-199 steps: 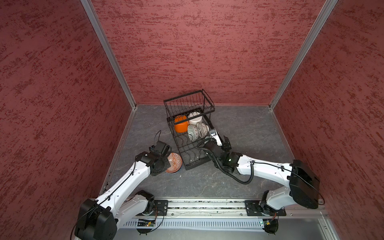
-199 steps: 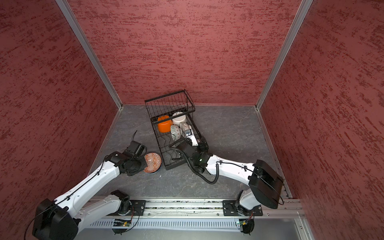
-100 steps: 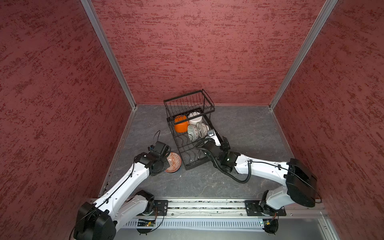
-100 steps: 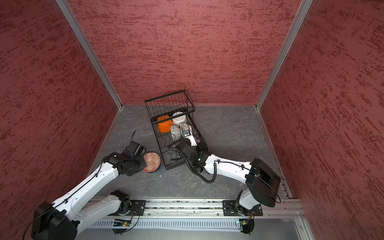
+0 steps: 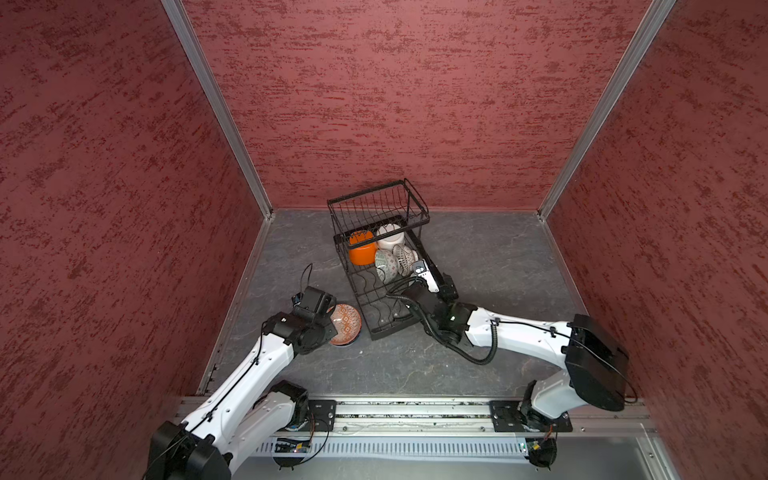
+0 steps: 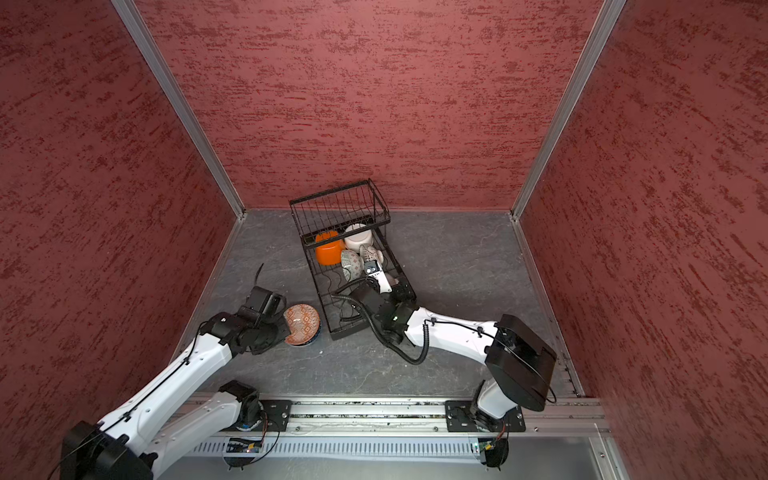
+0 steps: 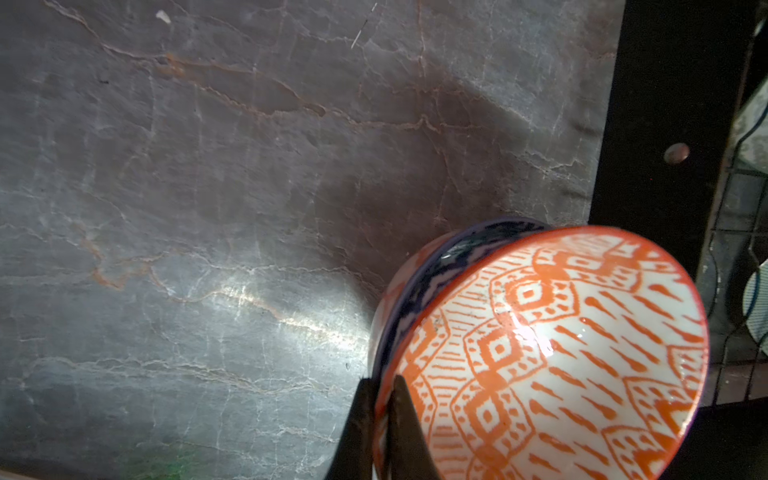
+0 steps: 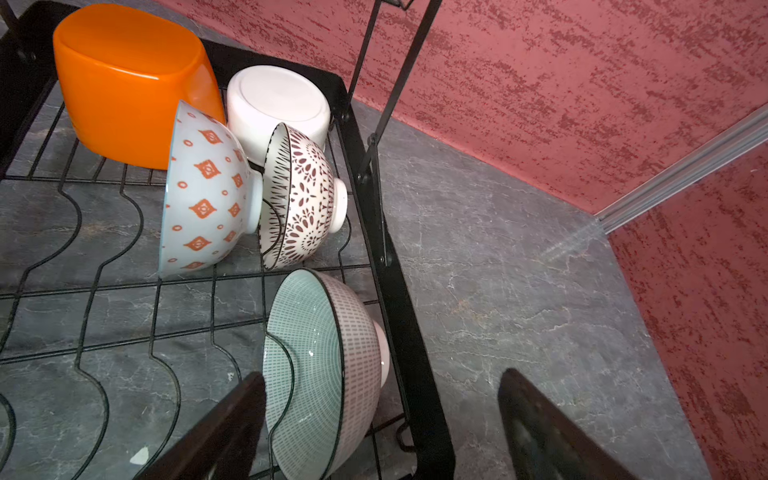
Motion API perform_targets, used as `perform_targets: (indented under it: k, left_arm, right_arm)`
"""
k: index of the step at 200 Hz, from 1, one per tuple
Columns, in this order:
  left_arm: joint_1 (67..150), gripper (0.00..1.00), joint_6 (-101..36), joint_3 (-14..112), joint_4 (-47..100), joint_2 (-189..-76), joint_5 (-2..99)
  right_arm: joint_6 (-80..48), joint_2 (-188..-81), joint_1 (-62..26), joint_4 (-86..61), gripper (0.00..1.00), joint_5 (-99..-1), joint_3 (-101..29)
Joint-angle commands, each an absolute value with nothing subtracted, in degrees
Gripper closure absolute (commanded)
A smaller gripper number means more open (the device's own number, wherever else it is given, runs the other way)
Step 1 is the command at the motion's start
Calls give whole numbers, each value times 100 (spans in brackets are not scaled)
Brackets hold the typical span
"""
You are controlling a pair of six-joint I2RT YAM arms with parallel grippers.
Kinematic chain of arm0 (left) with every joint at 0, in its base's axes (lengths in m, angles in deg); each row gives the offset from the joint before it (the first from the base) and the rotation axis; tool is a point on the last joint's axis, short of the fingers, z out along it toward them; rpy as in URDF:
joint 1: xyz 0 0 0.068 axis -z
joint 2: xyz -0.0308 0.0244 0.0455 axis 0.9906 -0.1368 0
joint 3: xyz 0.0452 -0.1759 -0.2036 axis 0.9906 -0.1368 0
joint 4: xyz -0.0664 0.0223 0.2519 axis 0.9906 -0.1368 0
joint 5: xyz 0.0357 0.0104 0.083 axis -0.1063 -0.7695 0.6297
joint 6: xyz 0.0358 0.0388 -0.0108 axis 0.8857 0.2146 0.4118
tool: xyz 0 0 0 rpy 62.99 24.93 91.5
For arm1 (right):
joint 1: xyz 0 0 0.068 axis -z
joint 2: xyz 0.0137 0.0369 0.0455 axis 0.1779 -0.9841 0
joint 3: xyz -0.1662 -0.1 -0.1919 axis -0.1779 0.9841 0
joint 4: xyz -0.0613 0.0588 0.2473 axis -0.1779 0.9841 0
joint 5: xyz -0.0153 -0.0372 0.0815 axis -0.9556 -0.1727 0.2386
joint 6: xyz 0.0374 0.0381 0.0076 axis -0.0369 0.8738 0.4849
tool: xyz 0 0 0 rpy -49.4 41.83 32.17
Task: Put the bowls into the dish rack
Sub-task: 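Lift the orange-patterned bowl off the blue-patterned bowl with the left gripper, then raise the orange-patterned bowl toward the rack with the left gripper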
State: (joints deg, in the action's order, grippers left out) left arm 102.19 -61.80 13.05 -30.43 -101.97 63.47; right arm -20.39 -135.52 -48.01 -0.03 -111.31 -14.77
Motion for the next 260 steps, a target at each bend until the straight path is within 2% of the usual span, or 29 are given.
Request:
perform_targets:
  k: [1,194,205,242,260]
  left_arm:
    - [10111,100,-6221,1306,-2881,-9921,6260]
    - [9727,100,-6312,883,-2454,-9243,5269]
    - [9687,97,-6317,874,-2445,-9253,5188]
    - [9599,97,-6322,754,-2350,-9244,4994]
    - [9559,94,-6307,730,-2332,-9231,4927]
  right_arm:
    - [-2024,-13597,-4838,28,11,-11085,-1650]
    - [-2016,-13732,-4838,139,12,-10992,-1751]
    - [-2024,-13752,-4837,137,12,-10986,-1763]
    - [-2040,-13766,-4838,147,11,-10963,-1777]
    - [-2037,-13776,-4838,147,11,-10953,-1783]
